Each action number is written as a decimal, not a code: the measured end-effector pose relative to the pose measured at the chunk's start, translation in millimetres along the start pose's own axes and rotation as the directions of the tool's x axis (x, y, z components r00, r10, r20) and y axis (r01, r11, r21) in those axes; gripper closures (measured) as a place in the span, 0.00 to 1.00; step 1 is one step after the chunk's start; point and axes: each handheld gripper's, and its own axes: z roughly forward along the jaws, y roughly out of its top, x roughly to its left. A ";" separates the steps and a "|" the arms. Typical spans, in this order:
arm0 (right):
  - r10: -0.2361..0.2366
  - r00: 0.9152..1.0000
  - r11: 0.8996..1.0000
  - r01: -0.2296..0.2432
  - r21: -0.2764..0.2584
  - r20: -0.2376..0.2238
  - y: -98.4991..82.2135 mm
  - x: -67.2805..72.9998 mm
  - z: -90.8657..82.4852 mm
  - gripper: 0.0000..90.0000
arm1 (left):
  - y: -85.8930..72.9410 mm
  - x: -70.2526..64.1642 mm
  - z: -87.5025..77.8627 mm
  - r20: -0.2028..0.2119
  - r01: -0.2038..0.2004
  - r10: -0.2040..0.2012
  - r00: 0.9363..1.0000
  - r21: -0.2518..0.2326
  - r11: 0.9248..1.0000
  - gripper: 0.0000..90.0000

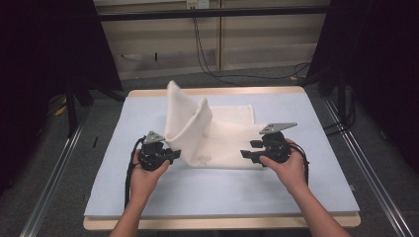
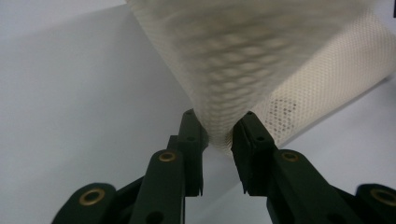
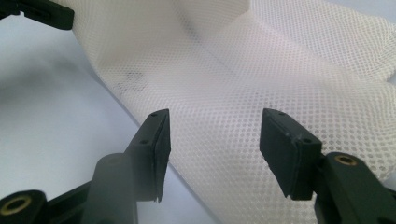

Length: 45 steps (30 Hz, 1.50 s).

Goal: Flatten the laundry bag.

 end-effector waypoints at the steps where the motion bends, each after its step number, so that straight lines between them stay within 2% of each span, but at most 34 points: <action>1: -0.002 1.000 1.000 0.002 -0.002 0.012 -2.6 -1.8 1.5 0.47 | -2.5 5.4 -0.1 -0.024 0.006 -0.005 1.000 0.015 1.000 0.82; 6: 0.002 0.999 1.000 -0.001 -0.006 0.044 -7.9 -7.5 3.3 0.46 | -8.5 15.7 -0.6 -0.053 0.029 -0.027 0.998 0.046 0.999 0.80; 7: -0.011 0.997 1.000 0.011 0.001 0.075 -10.3 -10.6 4.2 0.46 | -10.5 18.5 -1.2 -0.065 0.044 -0.041 0.997 0.046 0.998 0.79; 9: -0.009 0.997 1.000 0.009 0.003 0.082 -11.0 -11.5 4.5 0.46 | -12.8 22.7 -3.0 -0.069 0.058 -0.053 0.996 0.064 0.996 0.77; 11: -0.007 0.996 1.000 0.007 -0.003 0.090 -13.1 -15.3 5.2 0.46 | -16.3 25.6 -4.7 -0.079 0.077 -0.071 0.994 0.072 0.994 0.72; 12: 0.002 0.995 1.000 -0.002 -0.004 0.099 -14.2 -17.0 5.4 0.46 | -18.1 27.8 -5.8 -0.099 0.064 -0.055 0.994 0.089 0.994 0.68; 13: 0.013 0.994 1.000 -0.011 -0.014 0.108 -15.6 -19.2 5.9 0.46 | -19.3 28.6 -6.0 -0.099 0.065 -0.055 0.994 0.103 0.993 0.62; 14: 0.020 0.993 1.000 -0.018 -0.016 0.121 -17.8 -22.3 6.7 0.46 | -22.7 31.0 -7.2 -0.094 0.085 -0.076 0.993 0.099 0.991 0.55; 16: 0.035 0.990 0.999 -0.032 -0.021 0.139 -19.9 -25.2 7.7 0.47 | -24.6 34.4 -10.2 -0.091 0.081 -0.072 0.993 0.106 0.991 0.49; 17: 0.038 0.990 0.999 -0.035 -0.020 0.137 -20.6 -27.1 8.1 0.47 | -25.8 34.8 -10.8 -0.085 0.098 -0.090 0.992 0.101 0.990 0.47; 18: 0.044 0.988 0.999 -0.042 -0.020 0.148 -21.1 -28.5 8.4 0.48 | -26.8 36.4 -12.3 -0.088 0.100 -0.090 0.992 0.108 0.989 0.45; 21: 0.053 0.989 0.998 -0.050 -0.023 0.142 -21.6 -31.2 9.4 0.50 | -29.5 38.3 -13.8 -0.092 0.108 -0.098 0.991 0.110 0.988 0.41; 22: 0.057 0.988 0.998 -0.055 -0.018 0.145 -21.6 -32.2 9.9 0.50 | -31.1 40.4 -15.7 -0.097 0.099 -0.087 0.991 0.121 0.988 0.41; 25: 0.062 0.987 0.998 -0.060 -0.015 0.147 -20.7 -33.9 11.6 0.50 | -35.2 43.1 -19.1 -0.110 0.115 -0.101 0.989 0.119 0.986 0.39; 26: 0.071 0.989 0.997 -0.069 -0.019 0.133 -20.6 -34.6 11.9 0.48 | -37.1 43.7 -20.5 -0.115 0.120 -0.107 0.988 0.115 0.986 0.39; 27: 0.071 0.989 0.997 -0.069 -0.019 0.133 -20.6 -34.6 11.9 0.48 | -37.9 44.8 -21.9 -0.119 0.110 -0.096 0.988 0.123 0.986 0.39; 30: 0.069 0.989 0.998 -0.068 -0.010 0.128 -21.0 -33.9 9.8 0.48 | -42.0 45.4 -24.2 -0.128 0.119 -0.102 0.987 0.127 0.985 0.38; 33: 0.059 0.992 0.998 -0.058 -0.011 0.115 -23.4 -31.7 5.6 0.47 | -45.4 44.3 -24.4 -0.123 0.112 -0.095 0.988 0.138 0.984 0.34; 36: 0.034 0.993 0.999 -0.034 -0.002 0.110 -33.4 -28.2 -3.4 0.46 | -47.9 40.5 -25.9 -0.106 0.122 -0.108 0.988 0.141 0.982 0.32; 38: 0.035 0.994 0.999 -0.034 -0.013 0.102 -40.3 -26.9 -7.6 0.44 | -49.4 40.8 -28.1 -0.118 0.128 -0.112 0.987 0.139 0.982 0.31; 40: 0.033 0.995 0.999 -0.032 -0.012 0.095 -42.6 -26.5 -8.8 0.44 | -50.7 40.7 -28.7 -0.130 0.132 -0.115 0.985 0.129 0.983 0.30; 41: 0.037 0.996 0.999 -0.036 -0.014 0.085 -46.3 -25.7 -10.8 0.43 | -51.1 41.7 -29.6 -0.127 0.126 -0.109 0.986 0.133 0.983 0.30; 44: 0.053 0.997 0.999 -0.054 0.005 0.056 -52.3 -24.6 -16.2 0.43 | -51.1 42.2 -31.5 -0.117 0.107 -0.094 0.989 0.103 0.989 0.29; 45: 0.056 0.997 0.998 -0.056 -0.005 0.053 -53.7 -24.9 -17.3 0.43 | -51.1 42.2 -31.5 -0.117 0.107 -0.094 0.989 0.103 0.989 0.28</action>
